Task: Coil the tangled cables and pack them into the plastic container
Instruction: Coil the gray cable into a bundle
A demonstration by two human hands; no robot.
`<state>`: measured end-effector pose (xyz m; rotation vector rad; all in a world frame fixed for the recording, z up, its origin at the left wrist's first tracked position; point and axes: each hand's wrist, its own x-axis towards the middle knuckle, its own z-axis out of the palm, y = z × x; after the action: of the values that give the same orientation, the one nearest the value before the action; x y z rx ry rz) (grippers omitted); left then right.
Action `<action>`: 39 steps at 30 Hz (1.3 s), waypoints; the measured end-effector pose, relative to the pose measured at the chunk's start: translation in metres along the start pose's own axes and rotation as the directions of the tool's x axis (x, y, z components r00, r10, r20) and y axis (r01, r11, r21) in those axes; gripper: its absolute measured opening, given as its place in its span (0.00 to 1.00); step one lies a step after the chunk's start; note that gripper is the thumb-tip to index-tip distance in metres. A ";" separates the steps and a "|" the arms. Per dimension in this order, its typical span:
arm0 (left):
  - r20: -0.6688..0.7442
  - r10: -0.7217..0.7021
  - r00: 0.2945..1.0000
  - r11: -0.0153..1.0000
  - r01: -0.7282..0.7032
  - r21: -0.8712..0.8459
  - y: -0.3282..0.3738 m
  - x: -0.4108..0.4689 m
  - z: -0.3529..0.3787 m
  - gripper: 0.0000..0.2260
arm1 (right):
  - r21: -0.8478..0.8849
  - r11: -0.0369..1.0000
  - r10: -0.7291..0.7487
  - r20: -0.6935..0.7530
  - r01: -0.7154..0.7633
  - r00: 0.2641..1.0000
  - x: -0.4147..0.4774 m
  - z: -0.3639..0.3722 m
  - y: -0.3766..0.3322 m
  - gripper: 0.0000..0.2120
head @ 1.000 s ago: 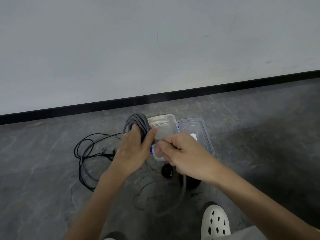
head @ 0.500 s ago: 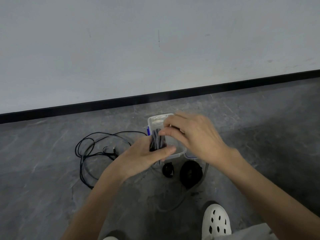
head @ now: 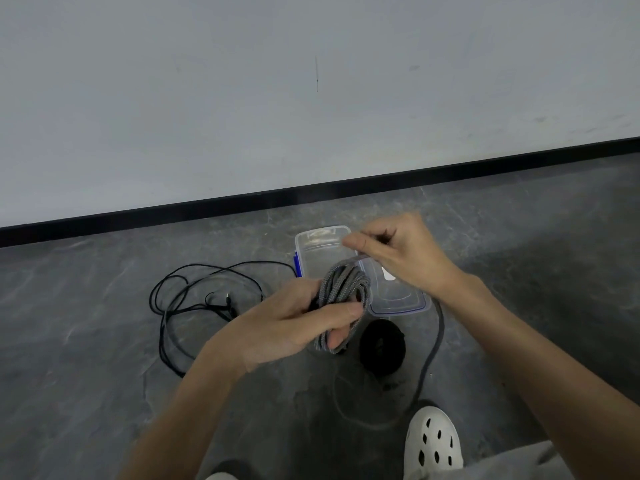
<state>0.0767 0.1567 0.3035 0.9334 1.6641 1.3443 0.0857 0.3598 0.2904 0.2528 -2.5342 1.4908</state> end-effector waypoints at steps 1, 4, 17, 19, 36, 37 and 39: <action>-0.009 0.013 1.000 1.000 -0.014 -0.020 0.000 0.000 0.000 0.16 | -0.007 1.000 -0.005 0.002 0.005 1.000 0.000 0.002 0.001 0.27; -0.077 0.015 0.997 0.991 -0.025 -0.128 -0.001 -0.001 -0.001 0.17 | -0.066 0.997 -0.039 -0.048 0.036 0.998 -0.001 0.007 0.002 0.24; -0.375 -0.005 0.927 0.803 -0.221 -0.554 -0.008 0.007 -0.012 0.16 | -0.345 0.933 -0.138 -0.066 0.107 0.988 -0.010 0.032 -0.008 0.13; -0.421 -0.021 0.907 0.764 -0.257 -0.592 -0.008 0.009 -0.011 0.16 | -0.301 0.953 -0.041 -0.021 0.033 0.999 -0.008 0.040 -0.010 0.16; -0.699 -0.109 0.706 0.650 -0.482 -0.588 -0.008 0.010 -0.024 0.13 | 0.442 0.742 0.515 0.106 -0.504 0.850 -0.016 0.065 -0.040 0.14; -0.709 -0.112 0.696 0.641 -0.494 -0.587 -0.009 0.010 -0.025 0.14 | 0.469 0.722 0.526 0.105 -0.508 0.844 -0.017 0.066 -0.040 0.14; -0.727 -0.115 0.677 0.624 -0.521 -0.583 -0.010 0.010 -0.028 0.15 | 0.483 0.725 0.530 0.066 -0.492 0.845 -0.018 0.068 -0.039 0.14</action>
<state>0.0463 0.1528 0.2964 0.0455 1.1998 2.5589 0.1077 0.2822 0.2866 -0.4891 -2.2160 2.2827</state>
